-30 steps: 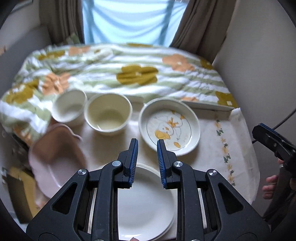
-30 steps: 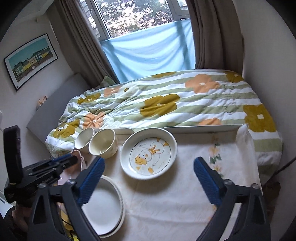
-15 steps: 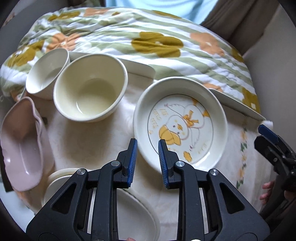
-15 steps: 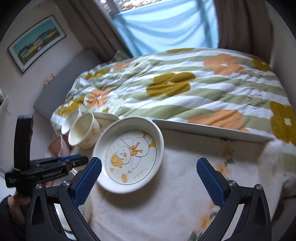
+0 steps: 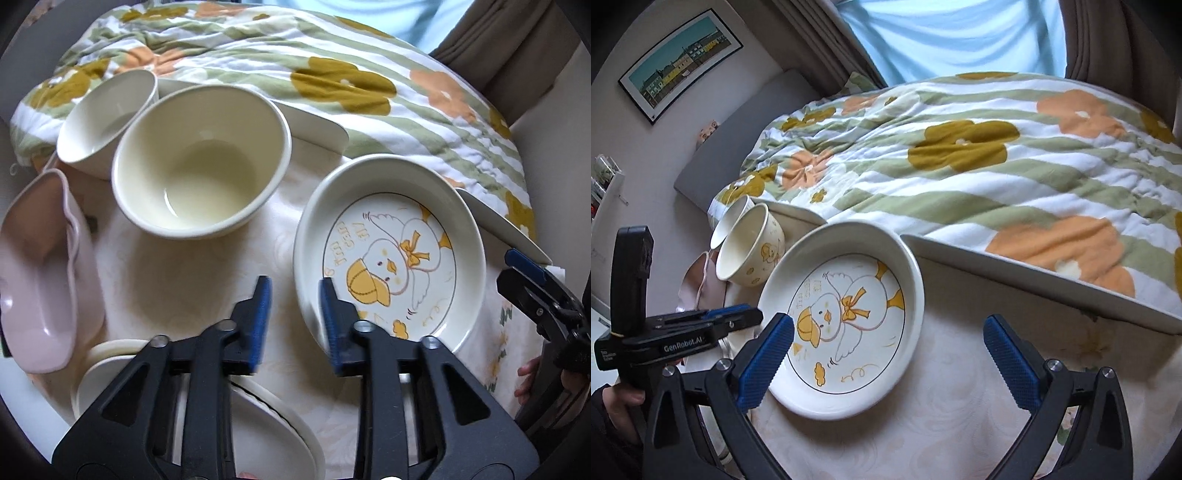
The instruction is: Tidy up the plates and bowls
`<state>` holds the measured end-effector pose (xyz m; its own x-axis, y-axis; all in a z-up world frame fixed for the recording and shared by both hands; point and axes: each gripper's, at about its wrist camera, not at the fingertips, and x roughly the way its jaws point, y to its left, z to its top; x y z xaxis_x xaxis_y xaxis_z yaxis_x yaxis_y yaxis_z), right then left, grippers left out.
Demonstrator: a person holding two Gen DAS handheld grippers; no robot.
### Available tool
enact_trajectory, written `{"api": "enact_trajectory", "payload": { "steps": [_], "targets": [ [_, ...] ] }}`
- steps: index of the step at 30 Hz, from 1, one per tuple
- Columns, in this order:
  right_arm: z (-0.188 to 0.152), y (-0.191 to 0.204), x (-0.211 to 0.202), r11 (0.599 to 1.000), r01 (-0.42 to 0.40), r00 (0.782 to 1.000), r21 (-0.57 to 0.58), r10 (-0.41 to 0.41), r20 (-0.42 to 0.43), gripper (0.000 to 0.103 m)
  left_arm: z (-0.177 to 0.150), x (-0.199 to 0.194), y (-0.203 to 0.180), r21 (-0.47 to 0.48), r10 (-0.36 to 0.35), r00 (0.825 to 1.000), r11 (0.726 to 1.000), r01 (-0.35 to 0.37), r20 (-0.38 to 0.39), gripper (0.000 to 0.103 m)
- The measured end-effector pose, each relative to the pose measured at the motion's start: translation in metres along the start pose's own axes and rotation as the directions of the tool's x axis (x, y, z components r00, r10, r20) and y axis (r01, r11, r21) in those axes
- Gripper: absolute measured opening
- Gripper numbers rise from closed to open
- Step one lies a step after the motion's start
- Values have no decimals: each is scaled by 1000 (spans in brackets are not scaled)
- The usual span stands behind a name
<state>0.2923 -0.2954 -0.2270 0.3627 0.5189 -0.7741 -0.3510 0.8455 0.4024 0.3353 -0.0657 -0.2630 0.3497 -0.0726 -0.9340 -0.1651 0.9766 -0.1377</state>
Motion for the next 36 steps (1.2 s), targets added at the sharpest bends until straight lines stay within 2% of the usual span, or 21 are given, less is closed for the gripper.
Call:
{"api": "enact_trajectory", "payload": {
  "steps": [1, 4, 7, 9, 11, 16, 18, 19, 20, 21, 22, 25, 27, 30, 32, 36],
  "targets": [
    [0, -1, 0, 1000, -7, 1000, -2, 7, -3, 102, 1, 1, -1, -1, -1, 1000, 1000, 1, -6, 102],
    [1, -3, 0, 1000, -10, 1000, 1, 10, -3, 102, 2, -1, -4, 1, -13, 1000, 1000, 13, 16, 103],
    [2, -4, -1, 1000, -5, 1000, 5, 5, -3, 102, 5, 0, -7, -3, 8, 1000, 1000, -8, 11, 103],
    [3, -3, 4, 1000, 23, 999, -16, -24, -47, 102, 5, 1, -7, -4, 21, 1000, 1000, -21, 9, 103],
    [4, -4, 8, 998, 51, 995, -36, -54, -83, 102, 5, -1, -4, -26, -6, 1000, 1000, 7, 19, 103],
    [4, -6, 12, 994, 77, 992, -77, -84, -92, 102, 4, 6, 2, -65, -66, 998, 996, 66, 11, 102],
    [5, -7, 17, 993, 62, 993, -99, -72, -99, 99, 2, 9, 4, -78, -88, 996, 993, 89, 17, 100],
    [6, -10, 21, 994, 47, 993, -100, -57, -103, 95, 2, 12, 4, -77, -94, 995, 992, 96, 21, 91],
    [6, -11, 24, 995, 38, 992, -94, -49, -113, 81, 3, 15, 4, -76, -96, 995, 992, 98, 19, 72],
    [6, -15, 30, 996, 25, 991, -85, -36, -131, 65, 2, 21, 4, -72, -88, 996, 994, 88, 2, 62],
    [6, -16, 33, 997, 20, 989, -79, -31, -142, 59, 1, 25, 3, -67, -81, 997, 995, 80, -14, 48],
    [6, -15, 35, 995, 16, 992, -93, -27, -123, 51, -2, 35, 4, -69, -95, 995, 993, 93, -25, 40],
    [6, -14, 38, 995, 6, 991, -102, -19, -130, 29, -3, 35, 3, -58, -85, 996, 995, 84, -14, 30],
    [5, -14, 41, 994, -7, 991, -106, -7, -132, 19, -3, 36, 3, -57, -101, 995, 993, 100, -10, 23],
    [4, -13, 44, 995, -22, 990, -101, 8, -140, 14, -4, 36, 2, -49, -111, 994, 993, 111, -8, 18],
    [4, -12, 42, 995, -21, 992, -101, 8, -130, 14, -4, 35, -2, -31, -99, 995, 995, 99, -4, 17]
  ]
}}
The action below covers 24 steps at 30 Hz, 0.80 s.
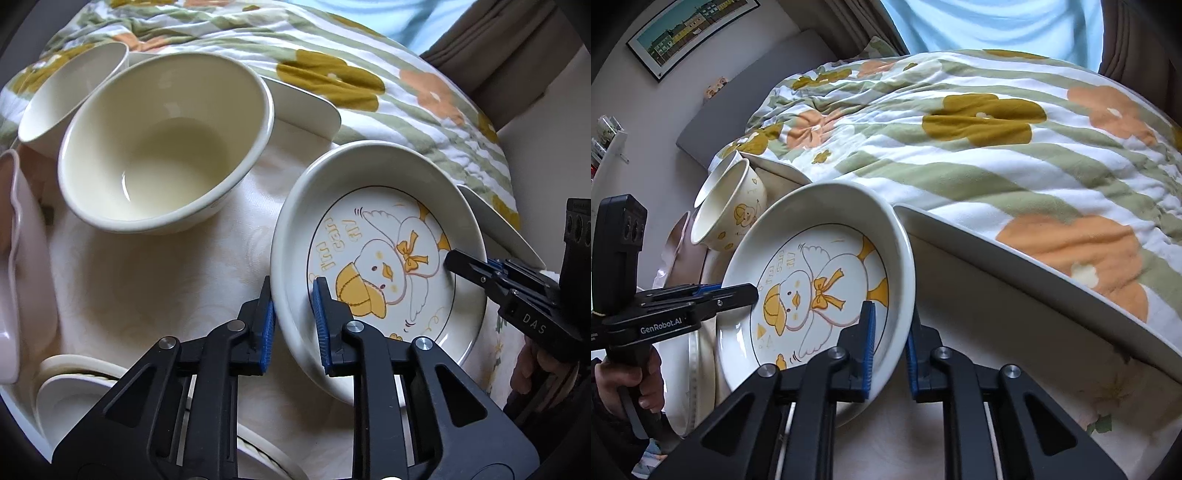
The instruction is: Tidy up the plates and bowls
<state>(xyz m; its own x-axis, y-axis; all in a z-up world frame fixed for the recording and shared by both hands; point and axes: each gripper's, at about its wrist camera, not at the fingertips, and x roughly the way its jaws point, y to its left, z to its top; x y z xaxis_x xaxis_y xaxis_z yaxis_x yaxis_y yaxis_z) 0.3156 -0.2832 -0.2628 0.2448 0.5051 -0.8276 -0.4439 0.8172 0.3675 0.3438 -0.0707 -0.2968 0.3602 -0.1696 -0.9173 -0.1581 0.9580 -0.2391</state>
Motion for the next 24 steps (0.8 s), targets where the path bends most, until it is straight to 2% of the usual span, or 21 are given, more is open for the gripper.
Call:
{"api": "enact_trajectory", "payload": {
  "steps": [5, 13, 18, 24],
  "targets": [
    [-1, 5, -4, 1000, 4, 1000, -13, -4, 8, 14, 0, -4, -2, 20, 11, 1000, 1000, -11, 8, 17],
    [-2, 24, -34, 1000, 13, 999, -11, -12, 53, 14, -1, -54, -8, 64, -10, 997, 998, 5, 77, 17],
    [-8, 51, -66, 999, 41, 995, 9, -42, 93, 14, -14, -98, -4, 121, -40, 992, 992, 25, 118, 17],
    [-33, 101, -91, 994, 87, 988, 60, -94, 120, 14, -36, -140, 21, 175, -95, 988, 982, 74, 118, 17]
  ]
}}
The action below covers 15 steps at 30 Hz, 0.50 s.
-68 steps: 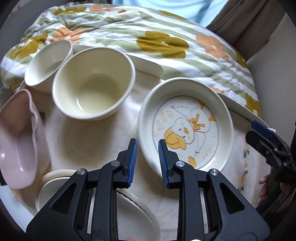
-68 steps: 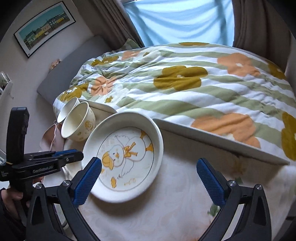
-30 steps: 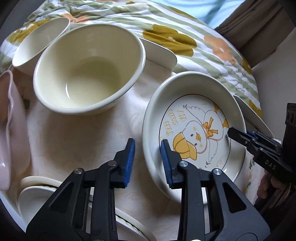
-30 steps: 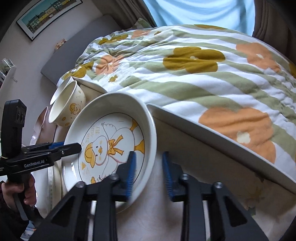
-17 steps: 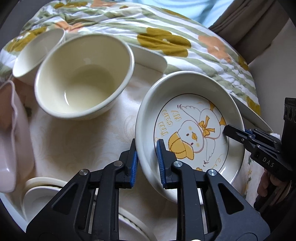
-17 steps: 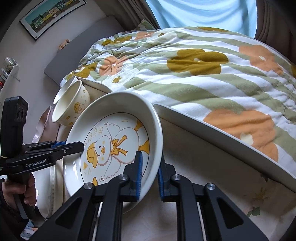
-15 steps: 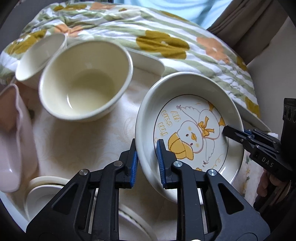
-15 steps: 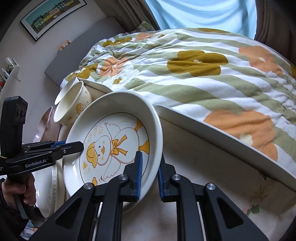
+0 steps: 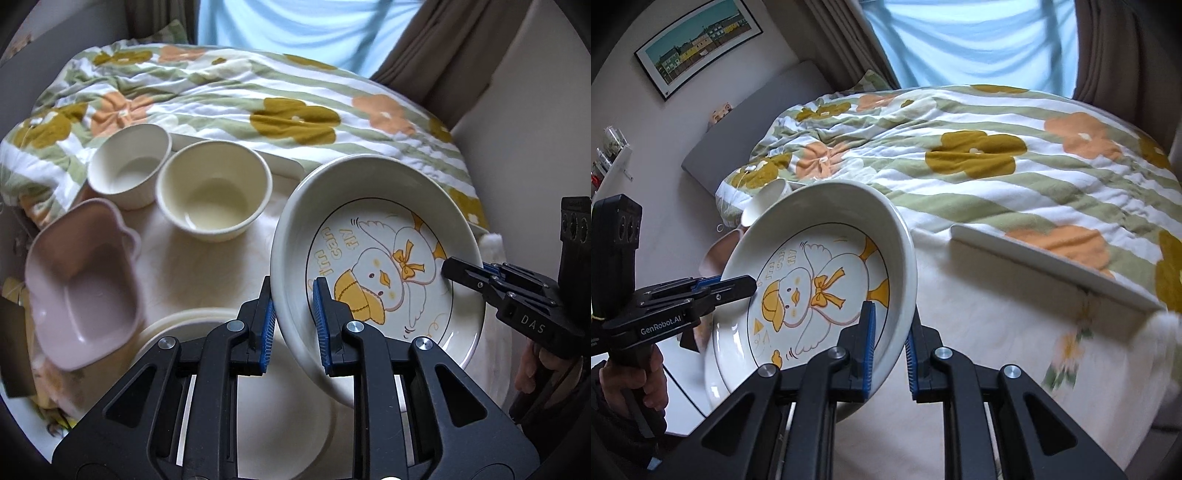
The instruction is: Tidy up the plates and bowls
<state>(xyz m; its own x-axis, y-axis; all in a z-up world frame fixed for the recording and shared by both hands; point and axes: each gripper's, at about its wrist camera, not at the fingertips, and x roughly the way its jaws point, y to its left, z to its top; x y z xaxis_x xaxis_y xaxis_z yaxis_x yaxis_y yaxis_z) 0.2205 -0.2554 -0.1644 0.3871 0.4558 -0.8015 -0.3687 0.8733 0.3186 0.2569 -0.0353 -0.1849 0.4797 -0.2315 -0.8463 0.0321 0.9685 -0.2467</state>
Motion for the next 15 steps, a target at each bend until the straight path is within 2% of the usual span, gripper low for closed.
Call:
{"api": "enact_trajectory", "payload": {
  "steps": [7, 15],
  "targets": [
    [-45, 58, -6, 995, 46, 999, 84, -47, 10, 14, -36, -32, 45, 42, -48, 998, 998, 49, -34, 17],
    [-89, 99, 18, 978, 93, 996, 185, -92, -16, 14, -73, -22, 95, 75, -76, 990, 994, 86, -120, 17]
  ]
}}
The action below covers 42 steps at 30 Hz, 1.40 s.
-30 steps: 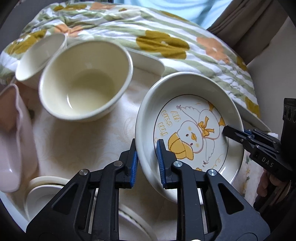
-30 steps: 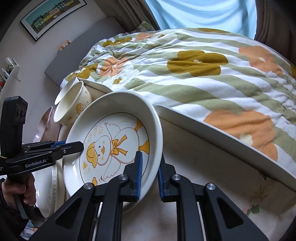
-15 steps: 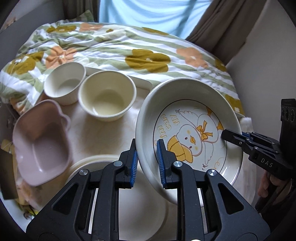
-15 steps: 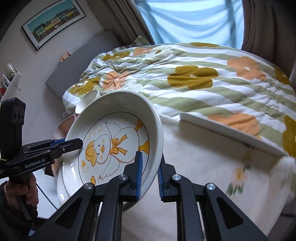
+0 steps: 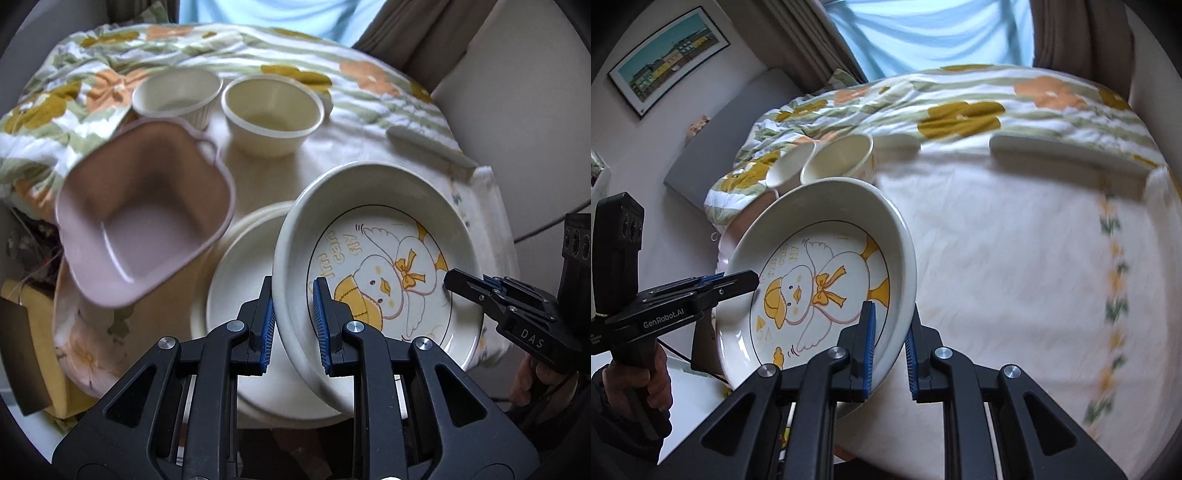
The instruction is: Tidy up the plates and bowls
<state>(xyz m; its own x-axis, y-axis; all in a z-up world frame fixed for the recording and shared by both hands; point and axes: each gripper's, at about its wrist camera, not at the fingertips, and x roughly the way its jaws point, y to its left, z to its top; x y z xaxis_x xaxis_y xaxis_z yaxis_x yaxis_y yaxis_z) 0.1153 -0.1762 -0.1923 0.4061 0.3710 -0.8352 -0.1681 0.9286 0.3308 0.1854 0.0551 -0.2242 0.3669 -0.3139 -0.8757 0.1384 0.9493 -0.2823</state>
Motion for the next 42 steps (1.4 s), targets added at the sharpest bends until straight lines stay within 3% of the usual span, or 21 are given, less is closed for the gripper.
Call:
{"api": "enact_trajectory", "payload": {
  "steps": [12, 24, 28, 34, 42],
  "targets": [
    [-19, 16, 22, 993, 102, 994, -57, -104, -23, 14, -12, 34, 17, 0, 14, 999, 1000, -14, -33, 17],
    [-21, 22, 29, 989, 122, 992, -83, -124, -28, 14, -15, 43, 4, 79, 135, 991, 988, -134, -8, 17],
    [-22, 26, 31, 987, 126, 991, -100, -130, -28, 14, -17, 42, -8, 155, 236, 971, 959, -238, 32, 18],
    [-23, 29, 31, 980, 151, 988, -127, -155, -22, 14, -24, 45, -31, 272, 373, 922, 881, -386, 99, 18],
    [-22, 34, 37, 973, 175, 983, -148, -181, -29, 14, -24, 45, -31, 280, 415, 903, 859, -429, 111, 18]
  ]
}}
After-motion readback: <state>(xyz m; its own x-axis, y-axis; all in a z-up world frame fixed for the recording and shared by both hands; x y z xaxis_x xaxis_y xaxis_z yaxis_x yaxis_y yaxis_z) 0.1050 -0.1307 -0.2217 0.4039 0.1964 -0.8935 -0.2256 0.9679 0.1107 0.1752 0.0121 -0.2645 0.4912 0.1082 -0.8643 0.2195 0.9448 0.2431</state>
